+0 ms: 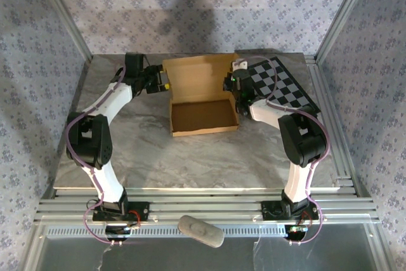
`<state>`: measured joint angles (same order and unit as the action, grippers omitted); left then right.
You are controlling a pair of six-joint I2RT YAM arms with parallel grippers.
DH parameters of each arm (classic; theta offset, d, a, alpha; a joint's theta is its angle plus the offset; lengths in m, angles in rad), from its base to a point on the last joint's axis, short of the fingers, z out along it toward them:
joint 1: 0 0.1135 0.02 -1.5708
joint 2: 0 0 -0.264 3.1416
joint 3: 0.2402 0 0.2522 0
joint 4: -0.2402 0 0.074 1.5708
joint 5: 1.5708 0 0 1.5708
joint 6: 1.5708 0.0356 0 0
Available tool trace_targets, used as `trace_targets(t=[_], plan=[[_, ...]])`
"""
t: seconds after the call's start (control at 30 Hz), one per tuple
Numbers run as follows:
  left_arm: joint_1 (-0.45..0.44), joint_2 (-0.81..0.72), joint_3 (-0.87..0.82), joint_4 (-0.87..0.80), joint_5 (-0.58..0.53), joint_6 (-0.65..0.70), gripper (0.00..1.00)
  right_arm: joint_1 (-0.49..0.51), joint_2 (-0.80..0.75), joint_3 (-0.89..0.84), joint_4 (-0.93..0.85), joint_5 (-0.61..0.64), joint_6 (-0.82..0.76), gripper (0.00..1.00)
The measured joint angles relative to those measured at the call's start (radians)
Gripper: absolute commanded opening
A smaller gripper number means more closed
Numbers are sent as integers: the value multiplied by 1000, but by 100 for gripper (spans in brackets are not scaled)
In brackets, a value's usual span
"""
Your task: Fold the paper box
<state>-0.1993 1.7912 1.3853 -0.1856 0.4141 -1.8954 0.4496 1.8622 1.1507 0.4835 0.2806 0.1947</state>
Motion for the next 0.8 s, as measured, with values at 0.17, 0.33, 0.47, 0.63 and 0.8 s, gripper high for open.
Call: trace_targets(t=[0.17, 0.33, 0.47, 0.63, 0.8], plan=[[-11, -16, 0, -13, -7, -18, 62, -9, -7, -16, 16, -9, 0, 0], [-15, -19, -1, -12, -8, -43, 62, -12, -10, -22, 23, -18, 0, 0], [-17, -19, -9, 10, -12, -79, 64, -13, -12, -23, 22, -19, 0, 0], [-17, -18, -9, 19, -14, -103, 65, -14, -17, -27, 21, -24, 0, 0], [-21, -14, -16, 48, -15, -123, 58, -14, -17, -27, 21, -22, 0, 0]])
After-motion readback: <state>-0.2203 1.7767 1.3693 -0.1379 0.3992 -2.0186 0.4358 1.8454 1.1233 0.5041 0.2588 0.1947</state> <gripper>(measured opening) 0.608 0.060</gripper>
